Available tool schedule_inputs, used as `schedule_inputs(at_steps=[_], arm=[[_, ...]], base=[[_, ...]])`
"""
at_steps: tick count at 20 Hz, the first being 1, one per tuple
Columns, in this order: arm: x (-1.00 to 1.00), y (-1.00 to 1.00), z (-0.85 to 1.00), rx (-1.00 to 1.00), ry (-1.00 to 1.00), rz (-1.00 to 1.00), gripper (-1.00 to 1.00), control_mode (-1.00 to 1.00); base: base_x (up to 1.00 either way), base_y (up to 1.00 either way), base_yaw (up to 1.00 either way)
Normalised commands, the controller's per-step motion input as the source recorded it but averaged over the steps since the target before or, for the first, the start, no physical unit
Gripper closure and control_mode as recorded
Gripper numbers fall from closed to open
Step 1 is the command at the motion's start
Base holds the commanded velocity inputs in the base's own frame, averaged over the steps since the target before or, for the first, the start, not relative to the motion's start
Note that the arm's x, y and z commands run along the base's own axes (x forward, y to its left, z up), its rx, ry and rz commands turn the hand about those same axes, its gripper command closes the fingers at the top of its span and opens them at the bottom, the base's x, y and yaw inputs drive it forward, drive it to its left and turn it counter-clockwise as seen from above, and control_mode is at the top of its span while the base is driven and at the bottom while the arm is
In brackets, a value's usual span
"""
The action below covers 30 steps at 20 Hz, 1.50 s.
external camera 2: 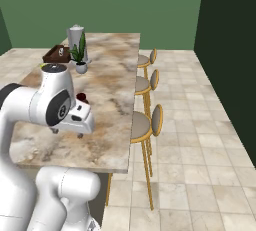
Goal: Place the drinks on the dining counter in a tight cluster.
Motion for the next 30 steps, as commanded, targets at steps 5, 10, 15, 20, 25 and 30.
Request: schedule_inputs(at_steps=[5,10,15,20,25,30], arm=[[-0.14,0.0,0.0,0.0,0.0,0.0,-1.0,1.0],[0.0,0.0,0.0,0.0,0.0,0.0,-1.0,1.0],[0.0,0.0,0.0,0.0,0.0,0.0,-1.0,1.0],[0.0,0.0,0.0,0.0,0.0,0.0,-1.0,1.0],[0.0,0.0,0.0,0.0,0.0,0.0,-1.0,1.0],[0.0,0.0,0.0,0.0,0.0,0.0,-1.0,1.0]], base=[[-0.2,0.0,0.0],[-0.99,0.21,0.0],[-0.51,0.54,0.3],[-0.02,0.6,0.87],[-0.1,0.32,0.89],[-0.12,0.33,0.99]])
